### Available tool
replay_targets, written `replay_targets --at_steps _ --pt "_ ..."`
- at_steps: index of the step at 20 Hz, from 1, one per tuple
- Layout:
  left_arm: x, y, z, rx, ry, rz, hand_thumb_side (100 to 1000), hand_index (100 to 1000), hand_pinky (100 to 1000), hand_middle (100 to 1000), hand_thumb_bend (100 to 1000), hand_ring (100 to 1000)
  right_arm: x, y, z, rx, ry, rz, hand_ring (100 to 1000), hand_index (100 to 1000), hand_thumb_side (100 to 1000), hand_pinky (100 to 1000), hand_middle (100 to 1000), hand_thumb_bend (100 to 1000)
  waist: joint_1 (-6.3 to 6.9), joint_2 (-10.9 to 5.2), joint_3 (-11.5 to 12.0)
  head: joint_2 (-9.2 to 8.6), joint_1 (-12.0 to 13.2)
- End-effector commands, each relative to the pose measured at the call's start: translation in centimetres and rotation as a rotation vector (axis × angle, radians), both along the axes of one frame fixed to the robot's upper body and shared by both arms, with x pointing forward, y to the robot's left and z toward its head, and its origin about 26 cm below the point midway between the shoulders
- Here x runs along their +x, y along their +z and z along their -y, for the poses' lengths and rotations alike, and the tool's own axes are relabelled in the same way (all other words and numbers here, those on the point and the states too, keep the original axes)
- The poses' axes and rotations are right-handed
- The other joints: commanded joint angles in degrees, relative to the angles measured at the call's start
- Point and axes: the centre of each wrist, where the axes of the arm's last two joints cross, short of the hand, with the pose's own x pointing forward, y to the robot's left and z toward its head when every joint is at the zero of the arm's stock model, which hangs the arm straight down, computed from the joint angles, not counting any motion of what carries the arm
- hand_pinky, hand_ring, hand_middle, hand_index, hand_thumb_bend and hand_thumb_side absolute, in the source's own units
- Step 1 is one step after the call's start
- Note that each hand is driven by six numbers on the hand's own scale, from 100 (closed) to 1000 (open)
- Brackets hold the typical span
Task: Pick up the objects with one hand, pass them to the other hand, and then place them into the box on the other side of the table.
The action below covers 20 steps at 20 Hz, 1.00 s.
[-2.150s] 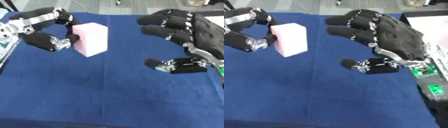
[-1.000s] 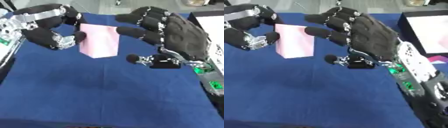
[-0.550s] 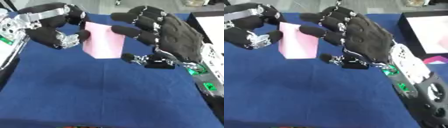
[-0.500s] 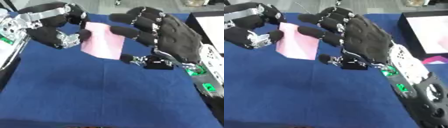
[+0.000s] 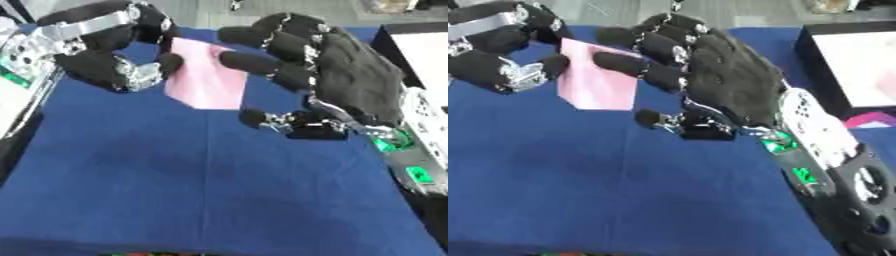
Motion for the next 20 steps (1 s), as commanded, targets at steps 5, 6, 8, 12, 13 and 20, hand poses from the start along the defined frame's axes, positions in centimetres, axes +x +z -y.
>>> replay_targets --at_steps 5,6,8,12,13,20 --pt "-0.45 1.45 -0.12 -0.005 0.004 0.037 468 629 701 333 100 467 -0.34 0.74 -0.02 -0.004 0.011 0.006 787 948 134 764 906 417 -0.11 -1.36 0.0 -0.52 -0.2" --pt "-0.51 1.51 -0.04 -0.007 -0.002 0.037 469 630 702 334 100 468 -0.32 0.68 -0.07 -0.004 0.012 0.000 787 948 136 764 906 414 -0.10 -1.37 0.1 -0.50 -0.3" --pt "-0.58 1.61 0.08 -0.010 -0.010 0.036 470 631 703 334 100 468 -0.31 0.63 -0.14 -0.006 0.015 -0.010 787 949 139 764 906 411 -0.09 -1.40 0.0 -0.50 -0.3" --pt "-0.67 1.73 0.24 -0.014 -0.021 0.035 471 631 704 334 100 469 -0.33 0.66 -0.15 -0.005 0.017 -0.018 786 949 142 763 905 408 -0.05 -1.44 0.0 -0.54 -0.5" --pt "-0.69 1.75 0.28 -0.015 -0.024 0.035 472 631 704 334 100 469 -0.35 0.68 -0.15 -0.003 0.017 -0.020 786 949 143 763 905 407 -0.03 -1.44 0.0 -0.55 -0.5" --pt "-0.78 1.69 0.59 -0.019 -0.036 0.026 476 631 704 334 100 469 -0.43 0.73 -0.21 0.015 0.009 -0.029 782 949 146 758 903 401 0.03 -1.45 -0.1 -0.45 -0.7"
